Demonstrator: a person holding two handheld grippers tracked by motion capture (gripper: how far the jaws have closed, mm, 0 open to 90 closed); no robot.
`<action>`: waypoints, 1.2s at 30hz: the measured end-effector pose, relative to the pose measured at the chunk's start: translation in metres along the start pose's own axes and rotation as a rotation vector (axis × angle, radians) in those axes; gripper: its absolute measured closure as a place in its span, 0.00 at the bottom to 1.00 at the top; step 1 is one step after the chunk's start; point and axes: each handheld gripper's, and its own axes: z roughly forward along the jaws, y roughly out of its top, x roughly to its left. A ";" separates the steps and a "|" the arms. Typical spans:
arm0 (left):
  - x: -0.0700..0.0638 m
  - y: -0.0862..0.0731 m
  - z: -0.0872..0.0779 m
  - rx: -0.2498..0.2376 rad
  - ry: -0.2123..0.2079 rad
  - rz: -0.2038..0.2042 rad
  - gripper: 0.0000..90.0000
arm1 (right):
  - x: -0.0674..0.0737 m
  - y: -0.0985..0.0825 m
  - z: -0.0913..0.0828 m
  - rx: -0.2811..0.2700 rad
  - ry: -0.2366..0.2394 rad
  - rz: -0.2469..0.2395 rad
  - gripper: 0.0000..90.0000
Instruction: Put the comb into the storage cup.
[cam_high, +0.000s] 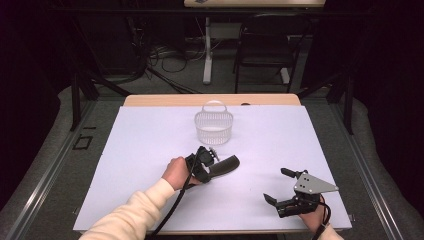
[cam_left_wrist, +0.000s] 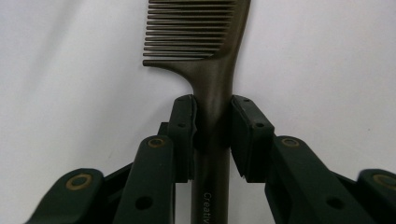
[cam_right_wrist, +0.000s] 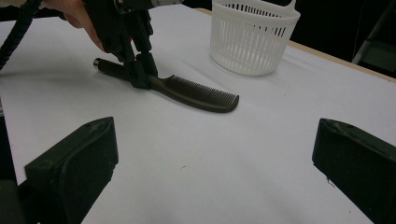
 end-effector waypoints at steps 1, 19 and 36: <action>0.000 0.000 0.000 0.001 0.006 0.002 0.80 | 0.000 0.000 0.000 0.000 0.000 0.001 0.00; 0.001 -0.008 -0.015 -0.076 0.013 -0.002 0.81 | -0.001 0.000 0.001 -0.001 -0.002 -0.001 0.00; -0.004 -0.027 -0.032 -0.240 0.003 -0.015 0.81 | -0.001 0.000 0.001 0.000 -0.003 -0.006 0.00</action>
